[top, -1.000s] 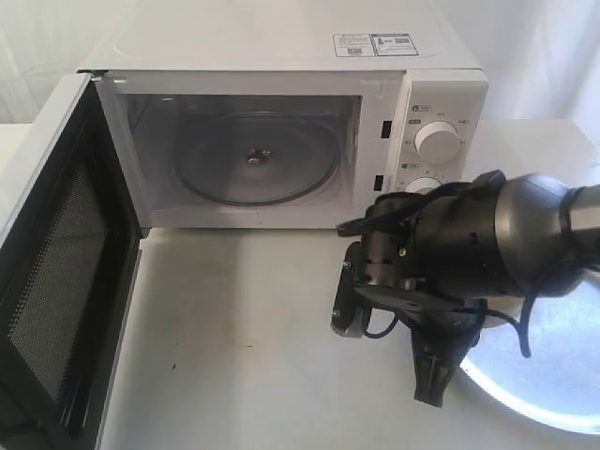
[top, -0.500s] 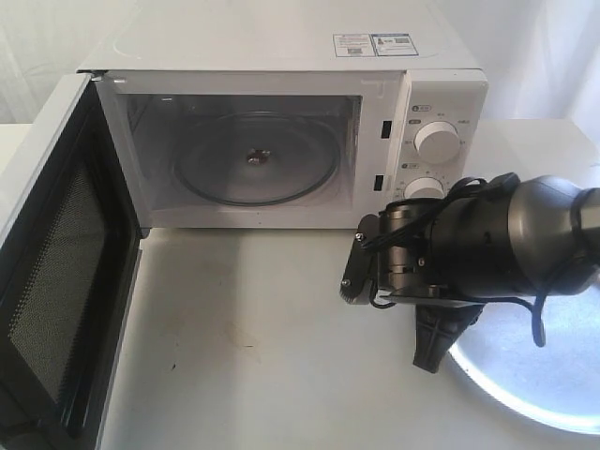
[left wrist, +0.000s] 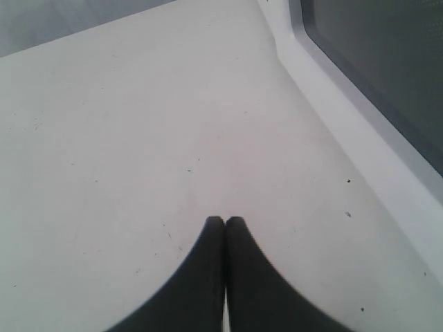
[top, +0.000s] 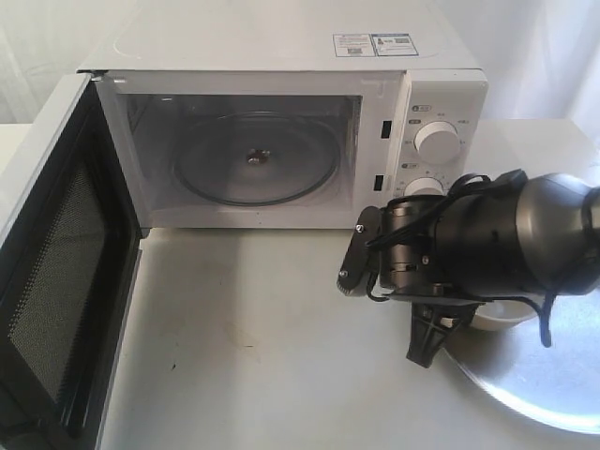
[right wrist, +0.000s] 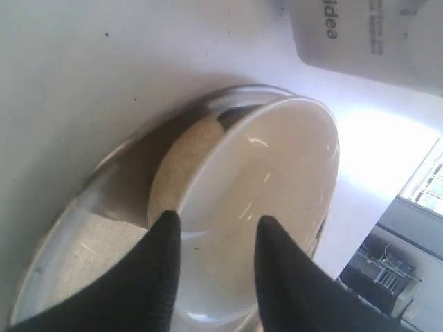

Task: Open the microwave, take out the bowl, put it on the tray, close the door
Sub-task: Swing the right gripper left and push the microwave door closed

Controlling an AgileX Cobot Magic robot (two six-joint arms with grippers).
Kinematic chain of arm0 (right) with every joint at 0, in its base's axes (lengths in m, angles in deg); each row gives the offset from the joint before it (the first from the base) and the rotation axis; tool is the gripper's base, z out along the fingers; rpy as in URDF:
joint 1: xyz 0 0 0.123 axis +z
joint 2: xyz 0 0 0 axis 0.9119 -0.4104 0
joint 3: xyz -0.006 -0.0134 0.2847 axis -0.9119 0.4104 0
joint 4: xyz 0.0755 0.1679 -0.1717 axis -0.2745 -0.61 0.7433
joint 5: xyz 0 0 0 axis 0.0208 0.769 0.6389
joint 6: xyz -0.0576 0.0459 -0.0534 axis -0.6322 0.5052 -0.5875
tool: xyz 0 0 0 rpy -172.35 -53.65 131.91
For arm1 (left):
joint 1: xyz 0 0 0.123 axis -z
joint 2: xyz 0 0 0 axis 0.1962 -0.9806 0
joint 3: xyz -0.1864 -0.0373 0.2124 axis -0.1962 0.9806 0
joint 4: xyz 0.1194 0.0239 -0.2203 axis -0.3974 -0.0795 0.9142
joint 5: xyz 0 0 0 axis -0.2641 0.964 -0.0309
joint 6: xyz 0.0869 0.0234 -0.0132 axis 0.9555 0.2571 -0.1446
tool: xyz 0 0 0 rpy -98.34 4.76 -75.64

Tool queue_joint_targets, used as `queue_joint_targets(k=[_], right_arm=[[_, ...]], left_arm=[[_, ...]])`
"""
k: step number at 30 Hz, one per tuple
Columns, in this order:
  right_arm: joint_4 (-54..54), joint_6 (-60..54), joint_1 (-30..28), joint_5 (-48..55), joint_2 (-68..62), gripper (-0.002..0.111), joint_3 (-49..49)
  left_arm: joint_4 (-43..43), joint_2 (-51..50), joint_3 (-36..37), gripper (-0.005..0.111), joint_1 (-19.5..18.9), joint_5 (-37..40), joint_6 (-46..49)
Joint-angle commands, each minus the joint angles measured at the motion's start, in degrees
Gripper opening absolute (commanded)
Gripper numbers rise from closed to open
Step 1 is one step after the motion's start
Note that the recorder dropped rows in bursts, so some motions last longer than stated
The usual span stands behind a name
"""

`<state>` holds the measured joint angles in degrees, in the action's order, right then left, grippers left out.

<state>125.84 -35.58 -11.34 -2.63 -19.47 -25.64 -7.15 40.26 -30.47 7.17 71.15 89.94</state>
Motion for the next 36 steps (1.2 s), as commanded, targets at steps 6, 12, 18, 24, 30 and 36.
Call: queue_joint_targets(k=[6,12,18,24,30,36], right_arm=[[0.13,-1.54,14.98,-7.25,9.03,0.000,-7.01],[15.59,-2.88,22.20,-46.72,11.08,0.000,-15.92],[20.21,-6.06,22.64,-68.01,1.12,0.000,-31.49],[19.08,-6.97,22.64,-62.77,-12.36,0.000,-44.38],[19.18,-14.24,22.64,-51.86,-22.11,0.000,-54.35],[27.60,-30.31,22.64,-32.30,-23.34,0.000,-55.37]], left_arm=[[0.22,0.12,-0.24,0.000,0.21,-0.05,-0.31],[0.22,0.12,-0.24,0.000,0.21,-0.05,-0.31],[0.22,0.12,-0.24,0.000,0.21,-0.05,-0.31],[0.22,0.12,-0.24,0.000,0.21,-0.05,-0.31],[0.22,0.12,-0.24,0.000,0.21,-0.05,-0.31],[0.22,0.12,-0.24,0.000,0.21,-0.05,-0.31]])
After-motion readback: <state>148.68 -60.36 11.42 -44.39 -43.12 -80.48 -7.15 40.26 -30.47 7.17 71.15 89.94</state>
